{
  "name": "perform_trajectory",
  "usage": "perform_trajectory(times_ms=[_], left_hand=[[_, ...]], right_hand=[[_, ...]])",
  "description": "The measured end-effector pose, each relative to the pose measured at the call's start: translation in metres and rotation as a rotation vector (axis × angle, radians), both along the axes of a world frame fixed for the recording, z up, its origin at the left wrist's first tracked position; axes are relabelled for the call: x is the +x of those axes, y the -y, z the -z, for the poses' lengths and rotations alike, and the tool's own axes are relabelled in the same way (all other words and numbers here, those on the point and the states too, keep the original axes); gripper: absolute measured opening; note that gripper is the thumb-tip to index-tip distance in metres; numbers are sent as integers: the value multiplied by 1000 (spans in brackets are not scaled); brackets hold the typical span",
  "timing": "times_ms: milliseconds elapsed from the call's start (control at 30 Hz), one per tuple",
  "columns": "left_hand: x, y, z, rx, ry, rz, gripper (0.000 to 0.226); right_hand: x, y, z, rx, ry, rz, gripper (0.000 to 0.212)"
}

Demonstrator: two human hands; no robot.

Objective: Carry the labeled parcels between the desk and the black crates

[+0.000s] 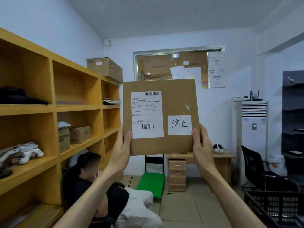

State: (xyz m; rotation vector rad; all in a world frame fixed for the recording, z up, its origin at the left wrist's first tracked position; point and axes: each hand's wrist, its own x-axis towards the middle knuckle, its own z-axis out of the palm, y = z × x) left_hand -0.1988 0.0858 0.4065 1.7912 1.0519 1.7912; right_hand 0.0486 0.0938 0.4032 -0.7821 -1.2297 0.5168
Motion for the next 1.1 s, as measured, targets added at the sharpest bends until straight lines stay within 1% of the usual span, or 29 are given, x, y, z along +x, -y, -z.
perform_trajectory(times_ms=[133, 200, 300, 400, 467, 567, 733, 833, 933, 1000, 1100], left_hand=[[-61, 26, -8, -4, 10, -94, 68], [-95, 44, -8, -1, 11, -152, 61], [-142, 81, -10, -8, 16, -234, 58], [-194, 118, -4, -1, 17, -331, 52], [-230, 144, 2, -17, 41, -404, 59], [-284, 194, 14, -20, 39, -572, 64], [-354, 293, 22, -28, 74, -825, 58], [-384, 356, 19, -37, 80, -995, 67], [-406, 429, 19, -24, 85, -1191, 63], [-409, 479, 18, -7, 78, -1323, 64], [-401, 544, 13, 7, 70, -1524, 57]], right_hand=[[-57, 4, -11, -1, 31, -99, 51], [-92, 9, -15, 28, 41, -153, 47], [-148, 22, -14, 44, 40, -255, 33], [-209, 35, -7, 28, 22, -367, 39], [-251, 44, -1, 30, 22, -428, 41], [-318, 66, 5, 4, 25, -571, 44], [-435, 113, 15, -13, 59, -808, 48], [-500, 151, 15, -20, 63, -997, 48], [-566, 198, 12, -22, 85, -1210, 46], [-604, 237, 11, -22, 90, -1334, 46], [-643, 299, 10, 3, 76, -1489, 45]])
